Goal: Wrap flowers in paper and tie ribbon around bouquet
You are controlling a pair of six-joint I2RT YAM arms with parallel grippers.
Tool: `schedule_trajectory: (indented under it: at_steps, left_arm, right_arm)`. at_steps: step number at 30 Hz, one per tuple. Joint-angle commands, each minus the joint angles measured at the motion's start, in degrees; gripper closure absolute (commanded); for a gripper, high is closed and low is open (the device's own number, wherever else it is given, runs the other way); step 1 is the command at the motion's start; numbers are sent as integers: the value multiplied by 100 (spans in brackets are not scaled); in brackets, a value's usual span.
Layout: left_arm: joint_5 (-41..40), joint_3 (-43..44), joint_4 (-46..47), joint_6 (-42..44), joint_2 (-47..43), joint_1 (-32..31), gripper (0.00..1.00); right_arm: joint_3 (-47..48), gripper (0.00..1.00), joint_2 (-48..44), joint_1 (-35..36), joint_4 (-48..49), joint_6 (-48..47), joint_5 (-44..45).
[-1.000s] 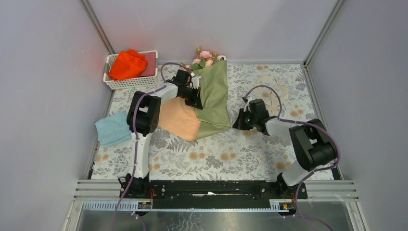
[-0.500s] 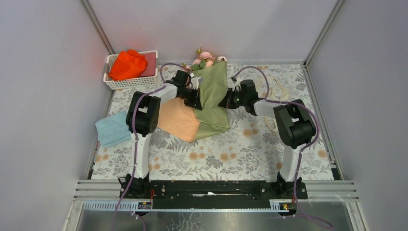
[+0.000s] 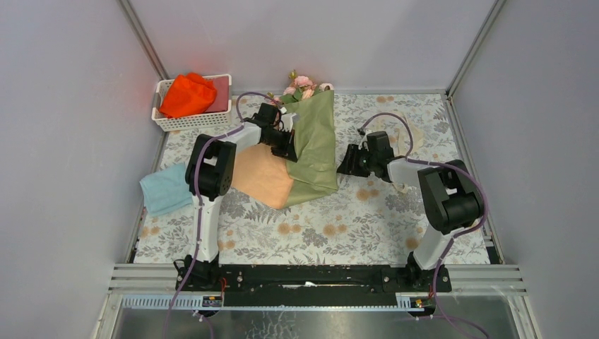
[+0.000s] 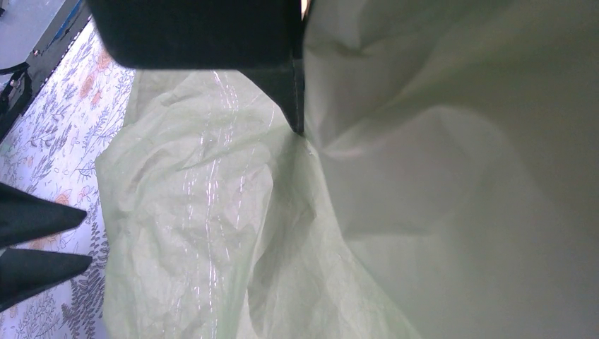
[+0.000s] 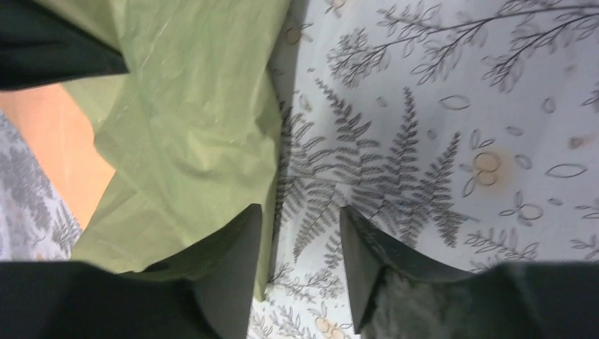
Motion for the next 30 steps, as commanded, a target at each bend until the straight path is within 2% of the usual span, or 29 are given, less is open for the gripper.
schedule_trajectory:
  at_steps: [1, 4, 7, 9, 11, 13, 14, 21, 22, 24, 25, 27, 30]
  left_arm:
    - [-394, -100, -280, 252, 98, 28, 100]
    - [-409, -85, -319, 250, 113, 29, 100]
    - [-413, -134, -331, 272, 84, 28, 100]
    - [-455, -183, -340, 299, 40, 29, 100]
    - [-507, -195, -361, 336, 4, 28, 100]
    - [-539, -191, -385, 368, -20, 28, 100]
    - [-554, -196, -386, 381, -33, 28, 100]
    - [-602, 177, -642, 410, 130, 1, 100]
    - [-741, 272, -702, 450, 152, 1, 91]
    - [-1040, 441, -842, 533, 118, 10, 52]
    - [-1199, 532, -966, 599, 74, 11, 38]
    - [-1531, 671, -1243, 760, -182, 10, 31]
    - [-1754, 519, -1486, 1075, -1034, -53, 34]
  right_arm:
    - [-98, 43, -271, 28, -33, 154, -778]
    - [-135, 40, 120, 35, 261, 533, -1423]
    - [-206, 46, 379, 37, 404, 671, -1615]
    - [-284, 59, 439, 35, 535, 772, -1843]
    - [-402, 76, 372, 35, 582, 847, -1944]
    - [-543, 93, 191, 34, 386, 872, -1730]
    - [-641, 98, 95, 36, 268, 940, -1557]
    - [-1953, 100, -561, 445, 991, 1801, -1055]
    - [-2085, 100, -610, 468, 1131, 1908, -988]
    - [-2251, 100, -655, 510, 1275, 2083, -877]
    - [-2264, 100, -655, 536, 1263, 2123, -808]
    - [-2245, 100, -676, 560, 1231, 2157, -665]
    - [-2250, 100, -768, 579, 1200, 2196, -462]
